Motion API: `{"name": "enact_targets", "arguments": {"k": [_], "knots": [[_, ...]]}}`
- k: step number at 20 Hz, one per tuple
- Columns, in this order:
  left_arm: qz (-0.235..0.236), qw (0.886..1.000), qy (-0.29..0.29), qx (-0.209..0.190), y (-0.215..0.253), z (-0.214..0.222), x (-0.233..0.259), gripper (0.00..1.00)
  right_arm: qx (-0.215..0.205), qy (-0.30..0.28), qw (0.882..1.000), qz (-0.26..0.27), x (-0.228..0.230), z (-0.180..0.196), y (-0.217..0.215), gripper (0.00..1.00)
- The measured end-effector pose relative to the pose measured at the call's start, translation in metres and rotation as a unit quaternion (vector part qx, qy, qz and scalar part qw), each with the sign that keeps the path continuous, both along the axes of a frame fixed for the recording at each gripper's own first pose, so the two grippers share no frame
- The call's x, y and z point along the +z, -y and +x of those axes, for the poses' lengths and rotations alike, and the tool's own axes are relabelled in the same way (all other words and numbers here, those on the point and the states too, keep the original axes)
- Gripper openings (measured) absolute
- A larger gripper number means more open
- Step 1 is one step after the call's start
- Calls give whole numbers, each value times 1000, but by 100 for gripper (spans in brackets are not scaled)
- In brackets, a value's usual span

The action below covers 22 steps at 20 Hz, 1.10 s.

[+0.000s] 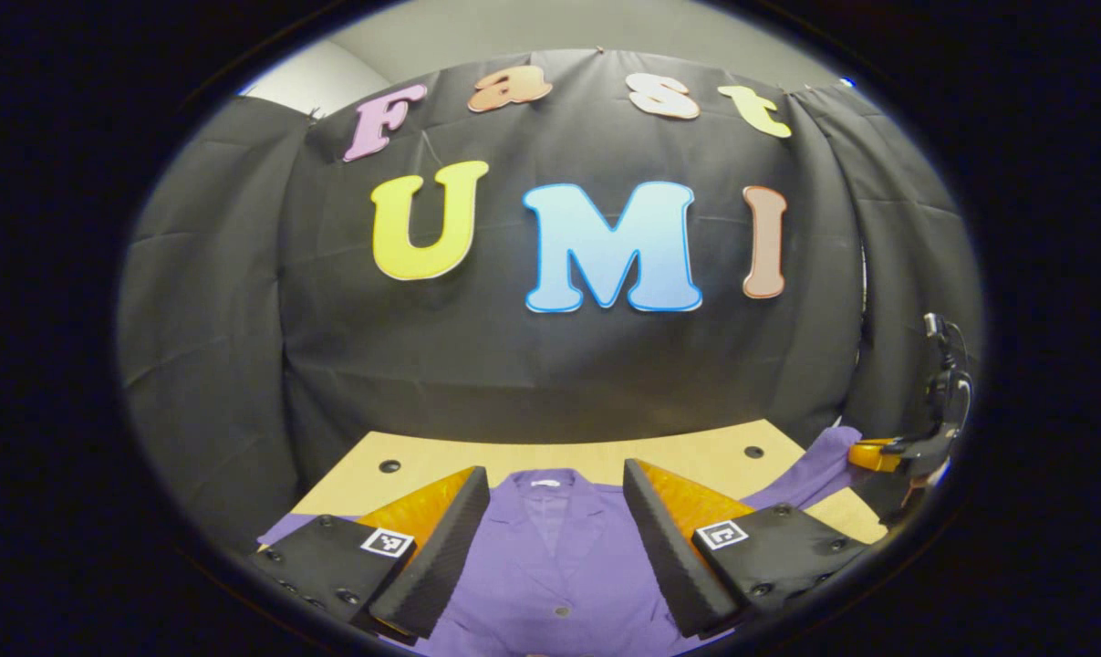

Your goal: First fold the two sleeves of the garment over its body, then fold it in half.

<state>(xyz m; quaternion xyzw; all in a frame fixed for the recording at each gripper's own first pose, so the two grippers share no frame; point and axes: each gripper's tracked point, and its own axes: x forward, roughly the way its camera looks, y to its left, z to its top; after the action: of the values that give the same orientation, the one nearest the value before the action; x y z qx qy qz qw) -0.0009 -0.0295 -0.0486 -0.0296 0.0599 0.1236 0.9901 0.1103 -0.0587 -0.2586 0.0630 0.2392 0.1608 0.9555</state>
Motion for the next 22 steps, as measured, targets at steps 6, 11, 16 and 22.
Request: {"name": "enact_targets", "arguments": {"k": [6,11,16,22], "knots": [[-3,1000,-3,24,-67,-33,-16,100,60,33,998,0,38,-5,-103,1],[-13,999,-8,42,-126,-58,-32,100,85,15,996,33,43,-18,-182,1],[-12,998,-15,54,-175,-73,-44,100,127,-18,990,54,29,-43,-246,1],[2,998,-27,59,-225,-88,-56,100,164,-55,979,106,18,-72,-330,1]]}}
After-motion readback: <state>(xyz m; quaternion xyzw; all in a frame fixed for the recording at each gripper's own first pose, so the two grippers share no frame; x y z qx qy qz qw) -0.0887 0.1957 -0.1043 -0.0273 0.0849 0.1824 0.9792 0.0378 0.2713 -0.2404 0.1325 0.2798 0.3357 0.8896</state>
